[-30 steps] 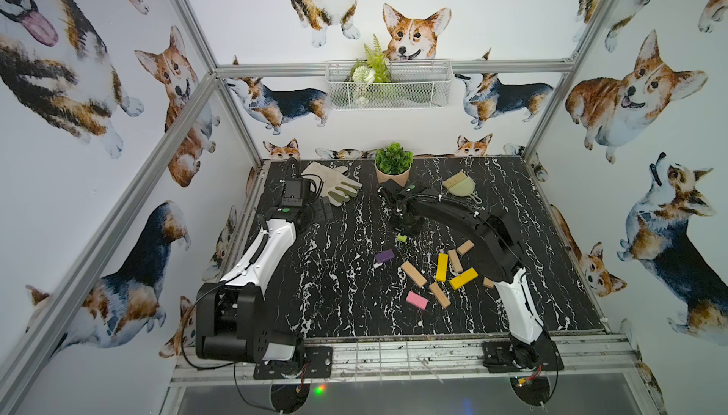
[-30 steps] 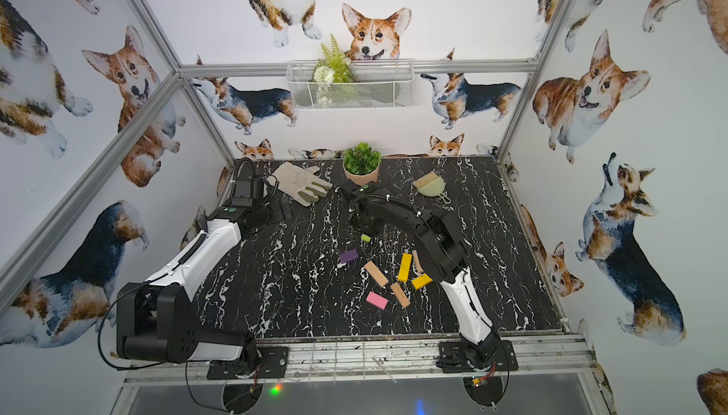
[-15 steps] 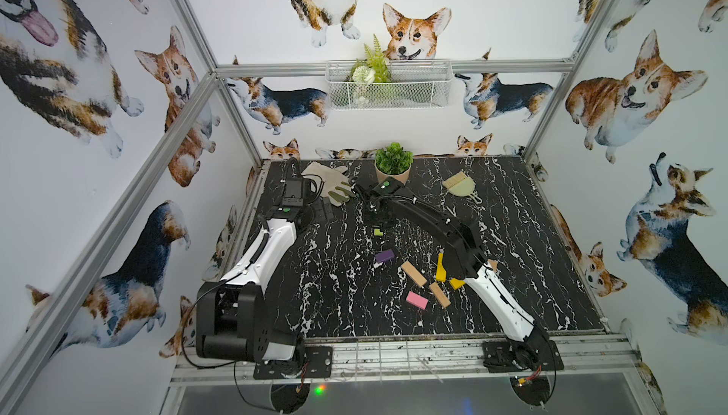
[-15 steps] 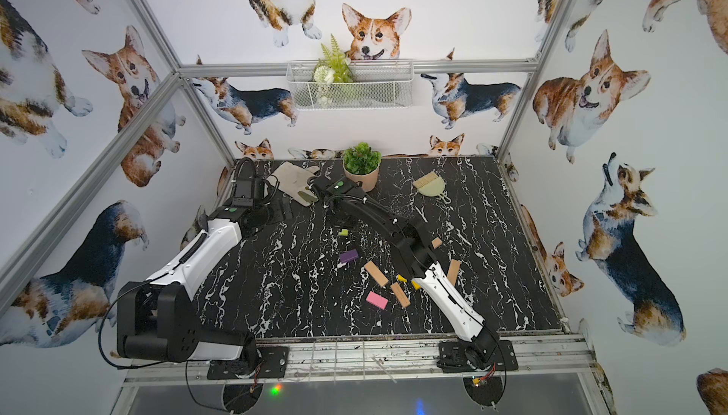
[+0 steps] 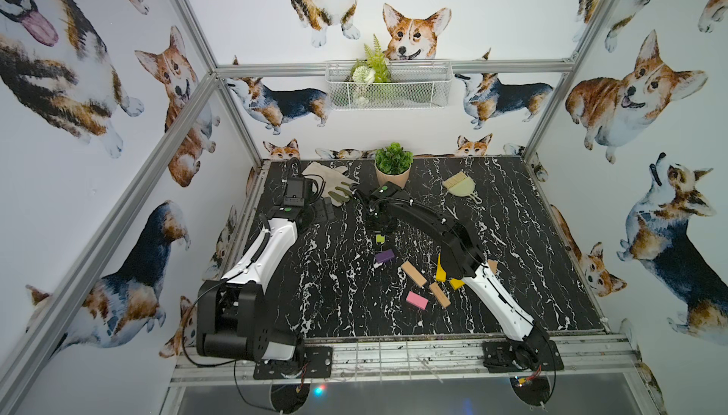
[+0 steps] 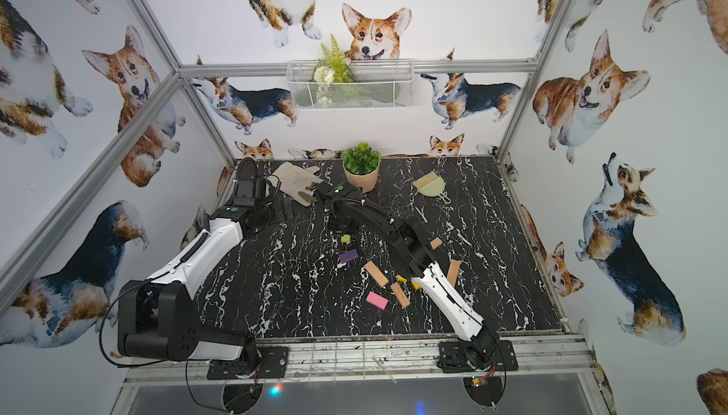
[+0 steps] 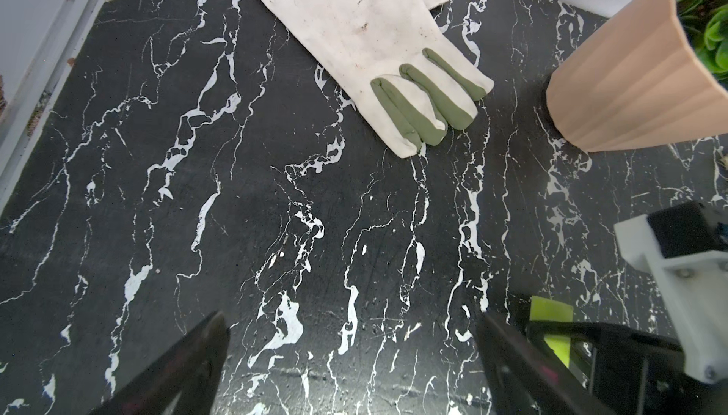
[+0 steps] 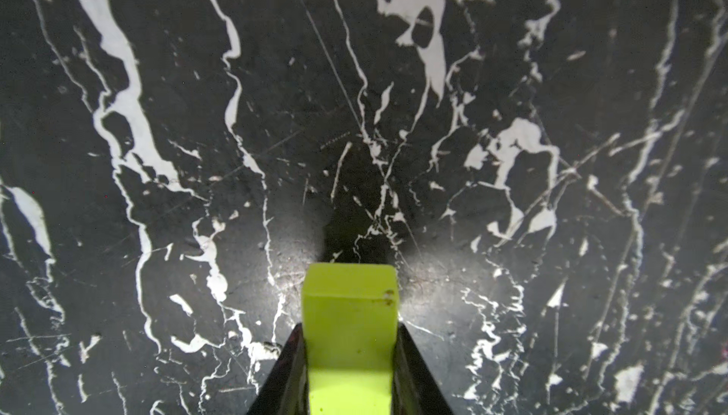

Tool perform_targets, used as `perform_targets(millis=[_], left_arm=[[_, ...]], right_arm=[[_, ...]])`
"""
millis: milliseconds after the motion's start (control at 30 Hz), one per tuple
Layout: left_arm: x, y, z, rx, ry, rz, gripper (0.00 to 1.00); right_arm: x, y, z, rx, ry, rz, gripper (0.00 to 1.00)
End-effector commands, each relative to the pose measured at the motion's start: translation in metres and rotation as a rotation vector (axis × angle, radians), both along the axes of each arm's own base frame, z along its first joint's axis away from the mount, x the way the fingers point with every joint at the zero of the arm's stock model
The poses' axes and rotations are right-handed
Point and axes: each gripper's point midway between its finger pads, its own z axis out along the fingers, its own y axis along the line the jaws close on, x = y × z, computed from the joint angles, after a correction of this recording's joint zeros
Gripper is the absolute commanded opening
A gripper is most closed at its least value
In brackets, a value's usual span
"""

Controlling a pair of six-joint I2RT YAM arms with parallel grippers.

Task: Assemble the letter k with building blocks
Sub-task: Place the building block at the center of the board, then pick up the building block from the center of the board.

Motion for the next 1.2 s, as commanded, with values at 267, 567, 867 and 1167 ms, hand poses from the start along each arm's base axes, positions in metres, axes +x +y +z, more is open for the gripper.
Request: perform_targets(millis=[267, 567, 867, 1167], left_arm=[[0.003, 0.0, 0.001, 0.003, -0.005, 0.007, 1.0], [0.002, -0.001, 0.002, 0.017, -0.006, 0.003, 1.0], [-0.006, -0.013, 0.009, 0.082, -0.043, -0.058, 1.0], [-0.061, -0.105, 0.011, 0.114, -0.038, -0.33, 1.0]], right_arm=[[0.003, 0.0, -0.009, 0.023, 0.021, -0.024, 0.28], [0.005, 0.0, -0.006, 0.033, 0.019, -0.027, 0.46], [0.025, 0.013, 0.085, 0.204, -0.185, -0.003, 0.64], [0.026, -0.107, 0.169, 0.397, -0.359, -0.091, 0.73]])
